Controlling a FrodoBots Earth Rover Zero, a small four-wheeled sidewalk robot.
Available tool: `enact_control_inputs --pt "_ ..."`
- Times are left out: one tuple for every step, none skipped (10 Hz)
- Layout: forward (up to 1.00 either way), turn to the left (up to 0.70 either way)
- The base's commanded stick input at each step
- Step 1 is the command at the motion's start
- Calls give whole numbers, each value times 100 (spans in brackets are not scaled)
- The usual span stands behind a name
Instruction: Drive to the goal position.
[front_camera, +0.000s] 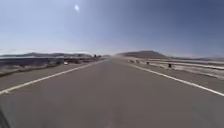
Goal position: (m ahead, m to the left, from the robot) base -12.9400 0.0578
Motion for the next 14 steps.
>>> enact_control_inputs --pt "0 31" --pt "0 45" --pt "0 45" --pt "0 45" --pt "0 45" --pt "0 45" --pt "0 45" --pt "0 45" --pt "0 45" --pt "0 45" --pt "0 45" --pt "0 45" --pt "0 45" --pt "0 45"
